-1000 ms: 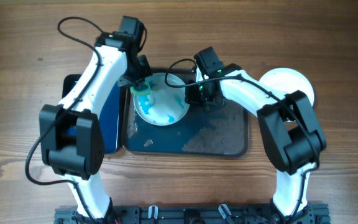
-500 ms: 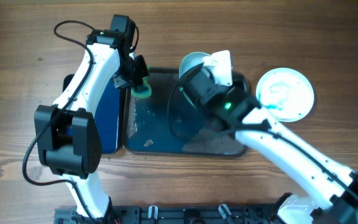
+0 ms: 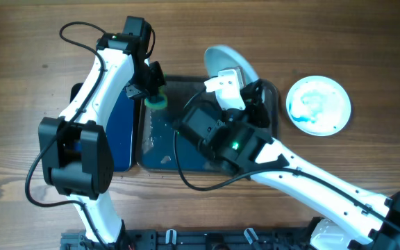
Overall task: Clean dirty plates on tray and stack at the side
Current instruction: 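Lift the last plate with the right gripper and stack it on the side plates, then lower the sponge into the blue dish with the left gripper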
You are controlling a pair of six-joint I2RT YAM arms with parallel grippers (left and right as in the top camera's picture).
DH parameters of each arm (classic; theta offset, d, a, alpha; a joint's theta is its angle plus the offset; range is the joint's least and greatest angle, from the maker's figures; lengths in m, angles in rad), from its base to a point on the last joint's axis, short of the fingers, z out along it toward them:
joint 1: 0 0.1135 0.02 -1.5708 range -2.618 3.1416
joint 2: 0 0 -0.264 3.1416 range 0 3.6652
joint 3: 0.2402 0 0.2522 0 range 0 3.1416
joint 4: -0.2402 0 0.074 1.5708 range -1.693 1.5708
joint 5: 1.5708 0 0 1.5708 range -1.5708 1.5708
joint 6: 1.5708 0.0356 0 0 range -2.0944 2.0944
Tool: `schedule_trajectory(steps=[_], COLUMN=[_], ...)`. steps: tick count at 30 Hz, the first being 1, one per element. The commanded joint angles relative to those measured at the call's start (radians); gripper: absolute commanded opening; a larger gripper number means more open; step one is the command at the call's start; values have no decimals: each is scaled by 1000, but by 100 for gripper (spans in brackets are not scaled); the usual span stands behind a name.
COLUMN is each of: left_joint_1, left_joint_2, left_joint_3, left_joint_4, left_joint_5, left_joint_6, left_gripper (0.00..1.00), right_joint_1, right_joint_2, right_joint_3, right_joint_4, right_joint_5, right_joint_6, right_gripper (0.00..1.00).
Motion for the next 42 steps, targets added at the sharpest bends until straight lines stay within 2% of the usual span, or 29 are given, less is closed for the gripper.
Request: schedule_trajectory(steps=[1,4,7,8,11,13,15,21,24,26,28,32,34,36,37,39,41,42], left_joint_1=[6,6,6,6,6,6,6,6,6,6,19,92,144,196,219,266,300,312], left_joint_2=[-3,-3,-3,-3,-3,-3,-3,-3,-3,-4,-38,-191,-205,-201,-201,-201,-201,-200], left_joint_3=[21,21,21,21,21,21,21,21,21,21,21,21,20,-54,-103,-212,-349,-406], left_joint_4=[3,3,3,4,15,18,18,14,15,6,-57,-210,-301,-350,-325,-211,-59,9], left_joint_5=[-13,-13,-13,-13,-13,-13,-13,-13,-13,-20,-71,-158,-176,-231,-242,-241,-241,-241], left_joint_6=[20,20,20,20,20,20,20,20,20,21,21,63,200,223,221,143,143,143], left_gripper=[4,4,4,4,4,4,4,4,4,4,4,4,4,4,4,4,4,9], right_joint_1=[-110,-317,-622,-776,-1087,-1223,-1272,-1363,-1375,-1374,-1358,-1254,-1123,-1026,-997,-968,-966,-966], right_joint_2=[-21,-21,-21,-19,42,128,183,241,238,223,160,-5,-46,-35,-34,-27,-26,-26], right_joint_3=[-1,-1,-1,-1,-5,-45,-87,-180,-169,-146,-111,-37,-36,-37,-37,-37,-37,-37], right_joint_4=[-3,0,-2,-9,-9,-8,12,75,79,82,82,89,96,106,118,130,123,124], right_joint_5=[-559,-878,-1161,-1253,-1300,-1300,-1300,-1293,-1371,-1527,-1544,-1594,-1584,-1582,-1572,-1555,-1554,-1553], right_joint_6=[11,95,114,114,114,119,126,136,61,26,11,-80,-104,-110,-129,-128,-129,-129], right_gripper=[4,4,4,4,4,4,4,4,17,20,25,42,43,43,43,43,43,43])
